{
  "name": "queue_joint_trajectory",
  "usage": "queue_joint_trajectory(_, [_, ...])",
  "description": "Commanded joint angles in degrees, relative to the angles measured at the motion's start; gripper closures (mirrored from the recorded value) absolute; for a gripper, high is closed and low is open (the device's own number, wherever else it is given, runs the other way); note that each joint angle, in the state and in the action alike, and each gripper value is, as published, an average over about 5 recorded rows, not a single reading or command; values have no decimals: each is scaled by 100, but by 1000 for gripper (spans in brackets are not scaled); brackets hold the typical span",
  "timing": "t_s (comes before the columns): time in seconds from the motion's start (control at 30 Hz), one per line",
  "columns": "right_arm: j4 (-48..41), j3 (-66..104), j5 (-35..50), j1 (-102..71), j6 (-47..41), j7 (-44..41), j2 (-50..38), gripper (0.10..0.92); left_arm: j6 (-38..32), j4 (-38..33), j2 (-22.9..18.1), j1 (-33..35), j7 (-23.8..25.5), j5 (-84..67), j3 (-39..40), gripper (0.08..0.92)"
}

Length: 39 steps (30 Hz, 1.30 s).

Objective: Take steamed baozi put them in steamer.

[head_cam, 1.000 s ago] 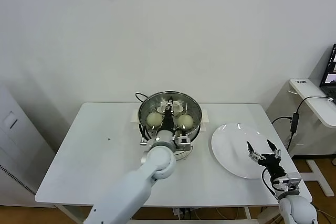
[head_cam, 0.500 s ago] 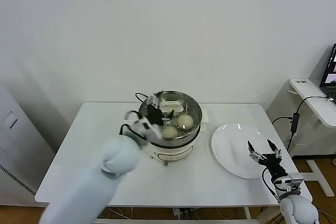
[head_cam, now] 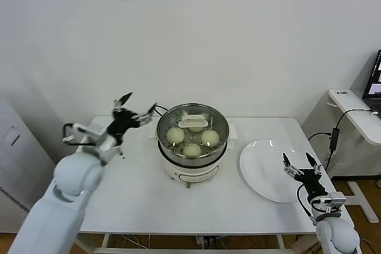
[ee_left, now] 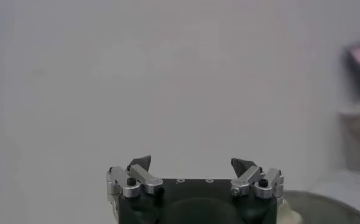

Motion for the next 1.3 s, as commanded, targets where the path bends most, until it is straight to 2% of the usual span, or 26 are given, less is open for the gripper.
queue_joint_trajectory(0.03, [132, 103, -389, -22, -78, 133, 56, 203, -628, 503, 181, 1886, -302, -1082, -1528, 177])
queue_joint_trajectory(0.3, [240, 88, -419, -97, -227, 129, 36, 203, -776, 976, 70, 1971, -193, -1004, -1146, 177])
queue_joint_trajectory(0.77, [172, -25, -418, -83, -269, 207, 85, 203, -785, 1483, -501, 1690, -183, -543, -680, 177])
queue_joint_trajectory(0.93, [176, -50, -399, -106, -299, 218, 45, 203, -836, 1677, -438, 1667, -196, -538, -602, 177])
queue_joint_trajectory(1.3, [211, -58, -434, -95, -427, 230, 50, 203, -821, 1519, -513, 1761, -214, -509, -604, 177])
